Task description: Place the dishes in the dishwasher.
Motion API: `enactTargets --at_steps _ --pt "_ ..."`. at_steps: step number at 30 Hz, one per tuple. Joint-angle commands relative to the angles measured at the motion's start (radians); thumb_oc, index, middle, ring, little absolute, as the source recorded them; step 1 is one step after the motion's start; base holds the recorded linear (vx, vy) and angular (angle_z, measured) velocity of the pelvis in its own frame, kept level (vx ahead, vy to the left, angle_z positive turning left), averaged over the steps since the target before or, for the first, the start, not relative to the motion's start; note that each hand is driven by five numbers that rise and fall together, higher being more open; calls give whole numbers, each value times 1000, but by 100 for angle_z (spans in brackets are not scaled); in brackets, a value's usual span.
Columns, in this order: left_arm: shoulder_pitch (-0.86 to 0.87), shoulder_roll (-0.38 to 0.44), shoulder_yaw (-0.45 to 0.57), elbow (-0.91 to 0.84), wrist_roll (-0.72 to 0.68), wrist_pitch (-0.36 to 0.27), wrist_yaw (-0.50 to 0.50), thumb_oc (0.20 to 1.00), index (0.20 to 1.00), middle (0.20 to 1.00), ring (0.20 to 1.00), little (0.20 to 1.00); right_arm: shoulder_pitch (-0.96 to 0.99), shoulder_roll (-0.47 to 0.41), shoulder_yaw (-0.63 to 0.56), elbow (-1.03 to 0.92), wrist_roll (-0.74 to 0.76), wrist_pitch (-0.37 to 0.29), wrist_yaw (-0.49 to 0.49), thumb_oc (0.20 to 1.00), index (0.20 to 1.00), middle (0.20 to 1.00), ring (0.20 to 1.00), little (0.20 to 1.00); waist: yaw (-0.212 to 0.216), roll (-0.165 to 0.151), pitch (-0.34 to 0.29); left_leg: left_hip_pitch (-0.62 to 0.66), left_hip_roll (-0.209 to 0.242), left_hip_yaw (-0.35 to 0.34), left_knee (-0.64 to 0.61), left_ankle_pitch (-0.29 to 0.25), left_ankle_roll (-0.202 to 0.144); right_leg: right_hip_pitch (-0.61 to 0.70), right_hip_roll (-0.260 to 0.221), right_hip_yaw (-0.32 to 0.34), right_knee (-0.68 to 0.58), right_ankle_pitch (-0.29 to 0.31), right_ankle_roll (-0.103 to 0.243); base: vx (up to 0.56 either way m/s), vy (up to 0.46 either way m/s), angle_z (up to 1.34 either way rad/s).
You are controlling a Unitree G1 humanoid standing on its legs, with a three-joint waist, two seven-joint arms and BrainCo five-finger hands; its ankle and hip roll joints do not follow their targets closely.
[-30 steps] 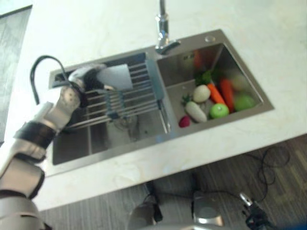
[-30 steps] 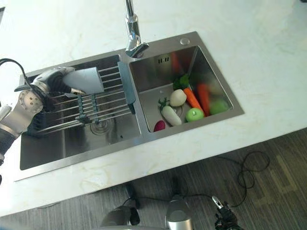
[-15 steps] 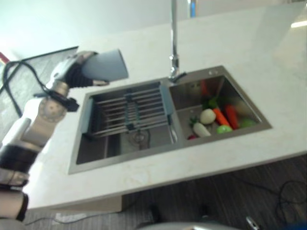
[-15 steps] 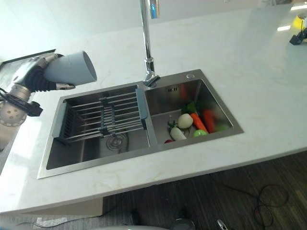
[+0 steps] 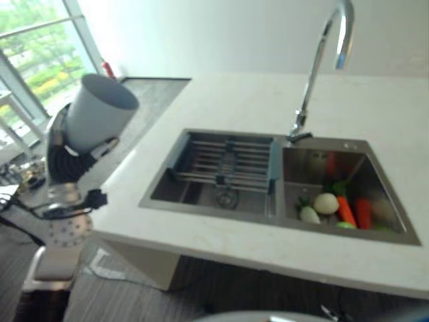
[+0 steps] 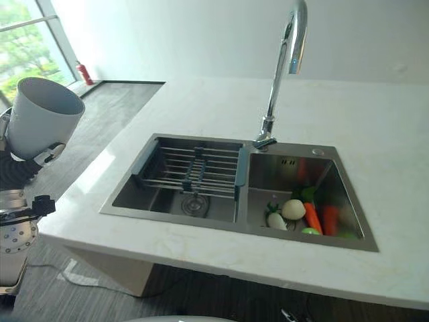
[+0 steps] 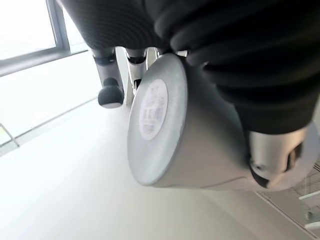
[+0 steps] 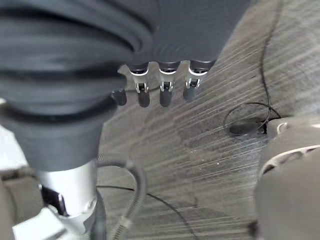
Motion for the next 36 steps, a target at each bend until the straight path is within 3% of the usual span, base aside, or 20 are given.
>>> enactTargets --at_steps 1,2,4,7,8,9,13,14,17,19,20,21,22,23,27,31,36 --pt "-96 71 101 8 -64 -75 11 200 200 200 200 200 -89 -3 -30 8 -25 -4 -9 1000 1000 1000 1000 1000 -7 -83 113 39 -33 200 238 -234 51 -8 -81 -48 15 -21 21 -152 -11 194" --pt "-93 61 96 10 -62 -75 5 200 200 200 200 200 -99 -7 -36 13 -31 4 -10 1000 1000 1000 1000 1000 -12 -87 112 44 -62 238 316 -295 72 -11 -83 -56 29 -32 21 -155 19 140" --pt "-102 55 87 18 -95 -93 -15 200 200 200 200 200 -104 -4 -52 19 -47 6 -7 1000 1000 1000 1000 1000 -31 -82 106 92 -67 341 394 -312 83 -18 -77 -134 47 -27 16 -223 83 160" --pt "-119 46 71 28 -140 -122 -55 200 200 200 200 200 -90 -6 -65 13 -44 -4 -1 1000 1000 1000 1000 1000 -52 -80 96 158 -26 414 413 -243 38 -15 -72 -234 41 -20 -2 -188 134 191" --pt "-119 46 71 28 -140 -122 -55 200 200 200 200 200 -90 -6 -65 13 -44 -4 -1 1000 1000 1000 1000 1000 -52 -80 96 158 -26 414 413 -243 38 -15 -72 -234 41 -20 -2 -360 386 177" --pt "-149 38 41 35 -153 -126 -88 200 200 200 200 200 -82 -16 -75 1 -50 -13 2 1000 1000 1000 1000 1000 -72 -78 84 208 -3 454 379 -206 11 -37 -87 -310 54 -8 -9 -427 564 219" --pt "-108 22 49 -1 -158 -135 -154 200 200 200 200 200 -110 -25 -76 -16 -64 8 -25 1000 1000 1000 1000 1000 -42 -57 68 276 -102 397 142 -319 72 -129 -148 -352 120 49 37 -392 570 189" --pt "-80 17 63 -22 -155 -145 -191 200 200 200 200 200 -118 -19 -77 -20 -53 18 -39 1000 1000 1000 1000 1000 -20 -53 68 294 -138 360 73 -358 98 -163 -180 -369 148 89 70 -286 413 58" --pt "-66 38 67 -41 -170 -141 -243 200 200 200 200 200 -136 -2 -73 -29 -50 20 -76 1000 1000 1000 1000 1000 13 -39 73 296 -165 305 12 -347 119 -196 -229 -386 198 127 100 -288 361 73" --pt "-75 49 55 -41 -184 -134 -270 200 200 200 200 200 -139 7 -77 -26 -53 22 -88 1000 1000 1000 1000 1000 11 -35 74 286 -166 275 13 -348 136 -208 -247 -326 227 131 110 -114 135 91" --pt "-92 57 33 -37 -190 -132 -280 200 200 200 200 200 -139 9 -85 -16 -45 17 -88 1000 1000 1000 1000 1000 -5 -36 74 275 -168 235 17 -350 147 -220 -234 -229 229 122 115 -105 57 113" --pt "-156 71 -44 -10 -198 -135 -297 200 200 200 200 200 -137 6 -104 16 20 7 -59 1000 1000 1000 1000 1000 -51 -46 69 238 -173 158 37 -338 169 -241 -191 -17 222 112 104 -71 28 132" --pt "-188 69 -82 5 -187 -128 -292 200 200 200 200 200 -139 4 -113 25 70 20 -49 1000 1000 1000 1000 1000 -67 -51 63 227 -173 125 44 -336 175 -236 -178 56 216 101 106 -46 20 218" --pt "-227 57 -132 17 -165 -110 -279 200 200 200 200 200 -139 0 -119 36 30 47 -53 1000 1000 1000 1000 1000 -82 -59 57 221 -171 93 44 -332 179 -217 -169 122 203 93 109 10 9 309" --pt "-253 26 -166 12 -147 -69 -294 200 200 200 200 200 -108 6 -119 55 76 112 65 1000 1000 1000 1000 1000 -84 -79 48 205 -161 49 31 -313 177 -159 -135 171 150 45 109 9 -61 230" --pt "-229 3 -139 -38 -179 -18 -333 200 200 200 200 200 -96 5 -89 85 24 158 127 1000 1000 1000 1000 1000 -53 -98 41 201 -137 42 3 -292 151 -91 -114 122 70 35 92 -22 -182 48" --pt "-262 -21 -177 -50 -207 -6 -364 200 200 200 200 200 -106 -25 -78 90 56 193 108 1000 1000 1000 1000 1000 -77 -110 48 144 -89 170 101 -286 108 -57 -94 99 34 28 61 -32 -19 53"
